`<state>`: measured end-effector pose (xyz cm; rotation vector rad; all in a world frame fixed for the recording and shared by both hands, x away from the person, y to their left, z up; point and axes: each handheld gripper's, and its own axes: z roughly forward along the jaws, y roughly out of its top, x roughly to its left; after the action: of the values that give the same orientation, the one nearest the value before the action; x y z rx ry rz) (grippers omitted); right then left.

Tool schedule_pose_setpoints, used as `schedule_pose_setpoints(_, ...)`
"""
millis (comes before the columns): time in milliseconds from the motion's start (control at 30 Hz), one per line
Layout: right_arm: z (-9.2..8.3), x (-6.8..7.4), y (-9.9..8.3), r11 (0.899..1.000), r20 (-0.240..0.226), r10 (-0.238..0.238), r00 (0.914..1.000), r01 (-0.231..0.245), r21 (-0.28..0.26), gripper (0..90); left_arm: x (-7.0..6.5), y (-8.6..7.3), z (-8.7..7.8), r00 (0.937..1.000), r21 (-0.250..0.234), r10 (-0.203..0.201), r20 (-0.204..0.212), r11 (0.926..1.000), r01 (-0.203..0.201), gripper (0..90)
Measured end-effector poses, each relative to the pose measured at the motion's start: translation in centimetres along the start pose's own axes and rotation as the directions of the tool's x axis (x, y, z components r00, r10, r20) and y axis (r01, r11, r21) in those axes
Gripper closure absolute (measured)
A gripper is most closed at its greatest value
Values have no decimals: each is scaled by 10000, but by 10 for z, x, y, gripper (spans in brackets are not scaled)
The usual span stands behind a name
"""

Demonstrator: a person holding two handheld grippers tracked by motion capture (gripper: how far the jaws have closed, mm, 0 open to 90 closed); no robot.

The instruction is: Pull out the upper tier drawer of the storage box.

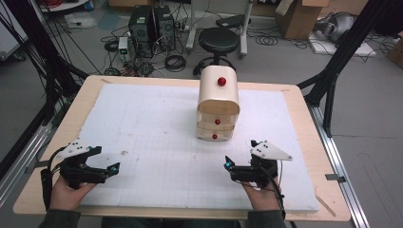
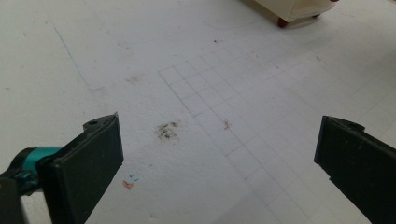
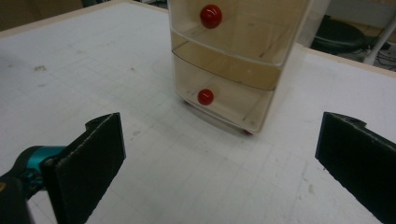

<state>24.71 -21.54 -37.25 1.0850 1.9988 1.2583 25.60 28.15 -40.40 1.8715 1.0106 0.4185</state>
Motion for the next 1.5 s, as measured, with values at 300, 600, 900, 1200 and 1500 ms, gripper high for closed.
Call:
schedule_pose_setpoints(300, 15, 16, 8, 9998, 99, -92, 9999, 94, -180, 5, 1, 0, 1, 10000, -24, -21, 32, 10000, 21, 17)
schedule_pose_setpoints(600, 29, 26, 15, 9990, 304, -39, 9995, 53, -454, 5, 2, 0, 0, 10000, -25, -17, 11, 10000, 17, 17)
schedule_pose_setpoints(900, 44, 32, 20, 9975, 884, 79, 9961, -16, -712, 52, 3, 0, 0, 10000, -32, -80, -10, 10000, 80, 17)
schedule_pose_setpoints(1200, 57, 41, 24, 9939, 1789, 199, 9837, 0, -1105, 174, 3, -1, 1, 10000, 46, -69, -38, 10000, 70, 17)
schedule_pose_setpoints(1500, 67, 49, 30, 9850, 2702, 550, 9612, -79, -1722, 296, 3, -2, 3, 10000, 121, -49, -69, 9999, 50, 17)
